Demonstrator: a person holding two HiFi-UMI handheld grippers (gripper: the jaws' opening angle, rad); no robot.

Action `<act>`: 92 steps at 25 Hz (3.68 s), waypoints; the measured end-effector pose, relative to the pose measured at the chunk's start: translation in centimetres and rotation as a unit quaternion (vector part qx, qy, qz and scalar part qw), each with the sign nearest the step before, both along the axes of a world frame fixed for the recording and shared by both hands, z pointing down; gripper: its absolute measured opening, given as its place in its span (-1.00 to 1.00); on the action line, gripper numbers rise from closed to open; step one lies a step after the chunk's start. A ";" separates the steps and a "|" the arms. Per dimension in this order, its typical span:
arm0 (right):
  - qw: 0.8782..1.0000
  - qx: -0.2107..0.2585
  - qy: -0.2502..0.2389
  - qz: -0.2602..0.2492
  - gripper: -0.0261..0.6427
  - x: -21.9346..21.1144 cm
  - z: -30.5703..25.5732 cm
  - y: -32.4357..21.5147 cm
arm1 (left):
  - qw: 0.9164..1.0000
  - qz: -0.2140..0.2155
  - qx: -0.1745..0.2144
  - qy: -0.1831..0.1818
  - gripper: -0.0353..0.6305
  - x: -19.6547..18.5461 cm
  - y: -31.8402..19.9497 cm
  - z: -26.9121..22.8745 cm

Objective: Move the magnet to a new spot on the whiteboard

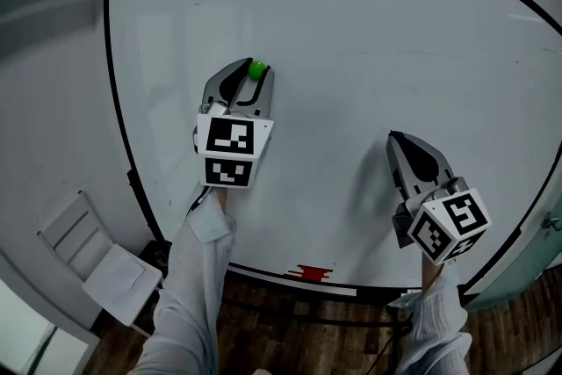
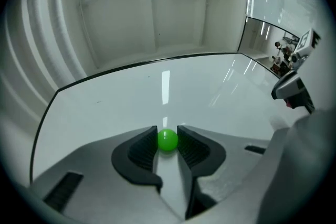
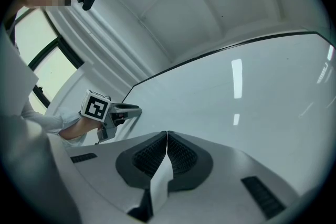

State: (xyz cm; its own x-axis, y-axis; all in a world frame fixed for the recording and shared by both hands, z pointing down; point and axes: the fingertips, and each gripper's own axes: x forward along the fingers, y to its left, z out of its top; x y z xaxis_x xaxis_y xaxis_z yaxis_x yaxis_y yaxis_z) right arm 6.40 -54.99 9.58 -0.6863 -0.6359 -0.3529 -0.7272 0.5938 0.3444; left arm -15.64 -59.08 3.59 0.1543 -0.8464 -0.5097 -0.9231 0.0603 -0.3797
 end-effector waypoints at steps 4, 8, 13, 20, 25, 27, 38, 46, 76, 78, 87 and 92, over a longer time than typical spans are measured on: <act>1.000 0.012 0.011 0.009 -0.84 -0.2 -0.1 0.5 | 1.000 0.006 0.001 0.006 -0.53 0.1 -0.1 -0.1; 1.000 0.008 0.015 0.009 -0.84 -0.4 0.4 0.3 | 1.000 -0.004 0.000 0.002 -0.53 0.0 -0.1 -0.1; 1.000 0.011 0.017 0.011 -0.84 -0.4 0.5 0.6 | 1.000 -0.026 0.009 -0.003 -0.46 -0.1 0.1 -0.1; 1.000 0.007 0.018 0.014 -0.84 -0.2 0.8 0.7 | 1.000 -0.016 0.003 0.005 -0.43 -0.3 0.4 0.3; 1.000 0.003 0.015 0.016 -0.84 -0.1 1.2 1.0 | 1.000 -0.009 -0.001 0.010 -0.42 -0.2 1.1 1.1; 1.000 -0.001 0.012 0.017 -0.84 -0.1 1.4 1.2 | 1.000 -0.005 -0.004 0.014 -0.41 -0.3 1.4 1.7; 0.998 -0.052 -0.035 -0.013 -0.84 0.6 3.5 2.3 | 0.998 0.030 -0.043 0.037 -0.41 0.2 2.3 6.7; 0.996 -0.078 -0.051 -0.006 -0.84 1.7 6.0 2.9 | 0.991 0.075 -0.092 0.056 -0.41 1.7 3.0 11.6; 0.972 -0.220 -0.060 0.050 -0.84 3.0 25.3 6.4 | 0.930 0.193 -0.281 0.140 -0.80 8.3 9.0 34.5; 0.973 -0.220 -0.054 0.048 -0.84 2.9 26.1 6.6 | 0.926 0.192 -0.289 0.148 -0.84 8.2 9.2 35.9; 0.962 -0.262 -0.043 0.069 -0.84 3.1 31.5 7.3 | 0.917 0.212 -0.303 0.153 -0.87 9.0 10.7 38.7; 0.958 -0.279 -0.026 0.068 -0.84 3.0 33.7 7.9 | 0.906 0.233 -0.325 0.139 -0.87 10.4 11.5 40.7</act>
